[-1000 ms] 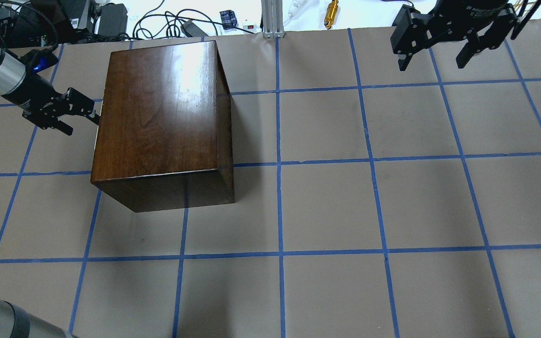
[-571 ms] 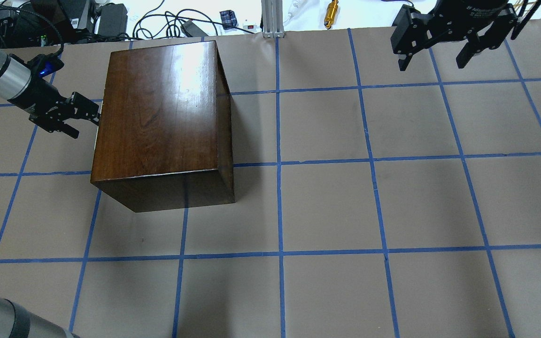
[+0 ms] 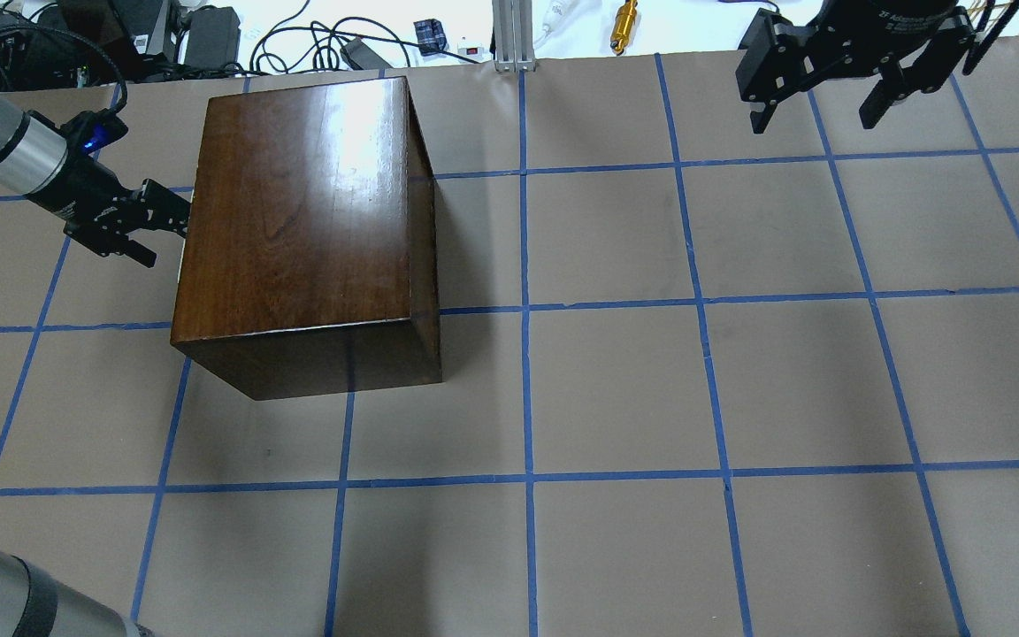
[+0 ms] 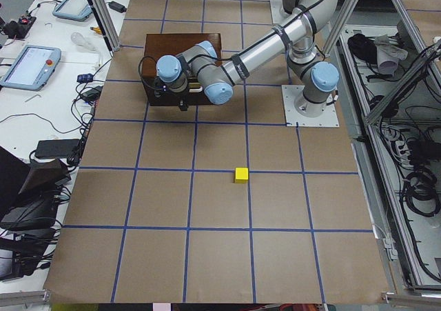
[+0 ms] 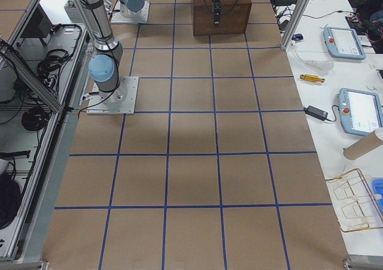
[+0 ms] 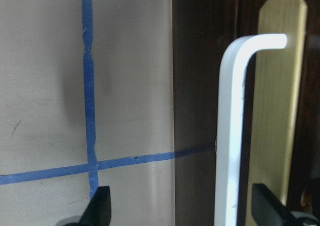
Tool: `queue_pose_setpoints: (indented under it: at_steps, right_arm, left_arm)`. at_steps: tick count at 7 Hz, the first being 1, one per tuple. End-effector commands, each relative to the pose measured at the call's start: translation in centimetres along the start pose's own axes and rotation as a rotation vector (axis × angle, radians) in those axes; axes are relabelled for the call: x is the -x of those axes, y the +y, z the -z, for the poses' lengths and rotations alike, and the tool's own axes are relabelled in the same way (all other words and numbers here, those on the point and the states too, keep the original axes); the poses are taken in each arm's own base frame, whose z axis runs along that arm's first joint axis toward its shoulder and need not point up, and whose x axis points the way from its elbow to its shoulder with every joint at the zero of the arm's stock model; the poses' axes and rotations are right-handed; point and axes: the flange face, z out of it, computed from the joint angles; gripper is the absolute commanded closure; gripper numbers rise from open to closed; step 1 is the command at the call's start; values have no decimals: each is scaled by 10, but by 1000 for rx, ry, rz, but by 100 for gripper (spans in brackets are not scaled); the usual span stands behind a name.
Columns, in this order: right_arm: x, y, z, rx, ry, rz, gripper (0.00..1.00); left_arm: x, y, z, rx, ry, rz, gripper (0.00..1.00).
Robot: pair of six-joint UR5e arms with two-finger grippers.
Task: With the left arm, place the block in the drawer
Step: 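Hook the left gripper around the white drawer handle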
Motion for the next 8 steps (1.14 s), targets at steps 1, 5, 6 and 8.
queue_pose_setpoints:
  at_steps: [1,5,6,8]
  right_arm:
    - [0,0,0,0,0,1,0]
    - [0,0,1,-1,1,1,0]
    - [-1,0,0,0,1,-1,0]
    - [-1,0,1,-1,1,-1,0]
  left_arm:
    - [8,0,-2,4,3,12,0]
    - [12,-1,-2,2,-5,6,0]
    - [12,-1,-1,1,-8,6,0]
    - [32,4,7,16,-67,23,0]
